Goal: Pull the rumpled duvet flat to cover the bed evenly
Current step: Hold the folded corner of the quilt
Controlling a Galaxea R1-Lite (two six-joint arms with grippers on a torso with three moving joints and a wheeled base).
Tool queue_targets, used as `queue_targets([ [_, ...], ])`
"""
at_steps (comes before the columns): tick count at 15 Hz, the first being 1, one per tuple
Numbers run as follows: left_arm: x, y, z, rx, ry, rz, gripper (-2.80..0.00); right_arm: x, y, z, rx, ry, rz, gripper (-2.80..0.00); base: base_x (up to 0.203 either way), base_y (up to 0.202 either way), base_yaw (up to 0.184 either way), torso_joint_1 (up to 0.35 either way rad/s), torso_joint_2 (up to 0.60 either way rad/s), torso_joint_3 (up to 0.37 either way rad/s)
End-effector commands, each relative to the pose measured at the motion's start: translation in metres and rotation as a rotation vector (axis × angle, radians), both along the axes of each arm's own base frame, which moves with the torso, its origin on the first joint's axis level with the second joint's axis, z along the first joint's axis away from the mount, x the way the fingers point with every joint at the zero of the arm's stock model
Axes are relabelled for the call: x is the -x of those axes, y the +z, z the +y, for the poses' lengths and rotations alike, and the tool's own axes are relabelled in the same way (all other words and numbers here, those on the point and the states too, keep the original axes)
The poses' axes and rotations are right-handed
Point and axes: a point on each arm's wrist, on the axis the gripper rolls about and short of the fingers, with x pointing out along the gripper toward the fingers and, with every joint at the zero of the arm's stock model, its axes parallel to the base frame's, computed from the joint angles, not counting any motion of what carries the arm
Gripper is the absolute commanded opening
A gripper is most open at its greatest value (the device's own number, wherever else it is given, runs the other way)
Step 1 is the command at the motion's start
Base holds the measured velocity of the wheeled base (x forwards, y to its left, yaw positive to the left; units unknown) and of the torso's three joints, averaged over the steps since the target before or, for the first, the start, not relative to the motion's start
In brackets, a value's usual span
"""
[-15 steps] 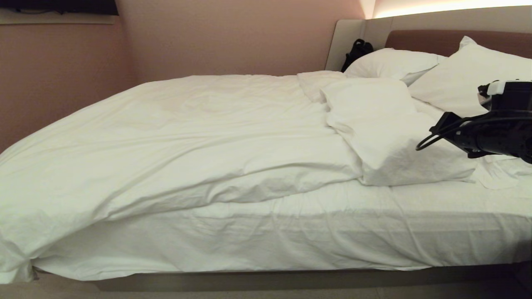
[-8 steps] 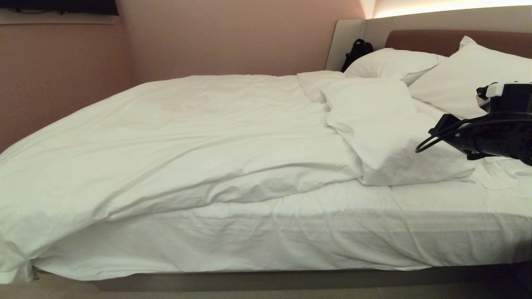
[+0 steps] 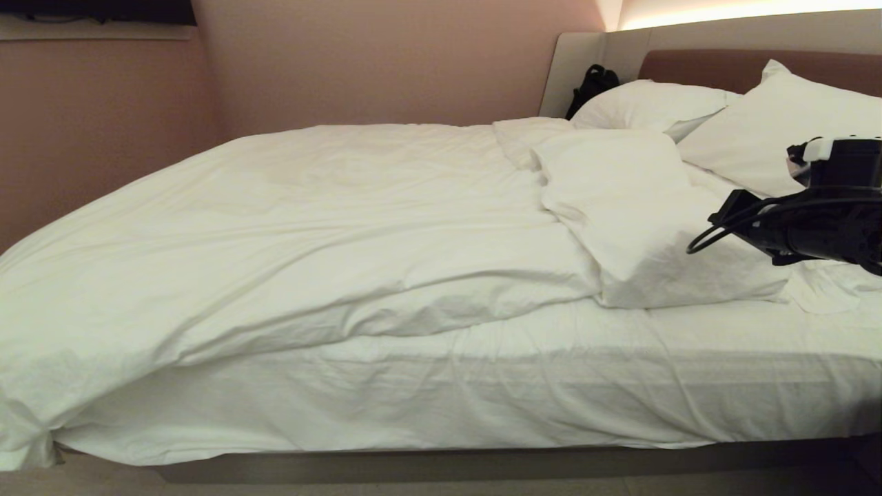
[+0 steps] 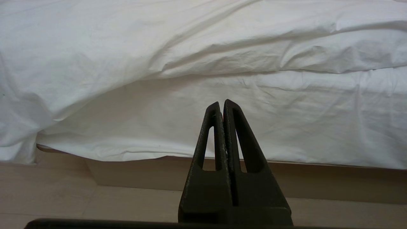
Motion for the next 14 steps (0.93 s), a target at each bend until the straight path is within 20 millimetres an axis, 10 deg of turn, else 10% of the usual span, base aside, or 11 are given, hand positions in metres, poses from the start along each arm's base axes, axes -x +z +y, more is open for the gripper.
queue_targets([
  [1,0.0,0.0,0.0,0.001,0.001,0.0,-2.8,0.0,0.002,0.0,-0.001,0.001,-0.009,-2.8,0.0,0.0,0.0,0.0,0.0,0.0],
  [14,0.0,0.0,0.0,0.001,0.001,-0.001,-2.8,-0.018,-0.013,-0.003,-0.008,-0.007,0.019,-2.8,0.0,0.0,0.0,0.0,0.0,0.0],
])
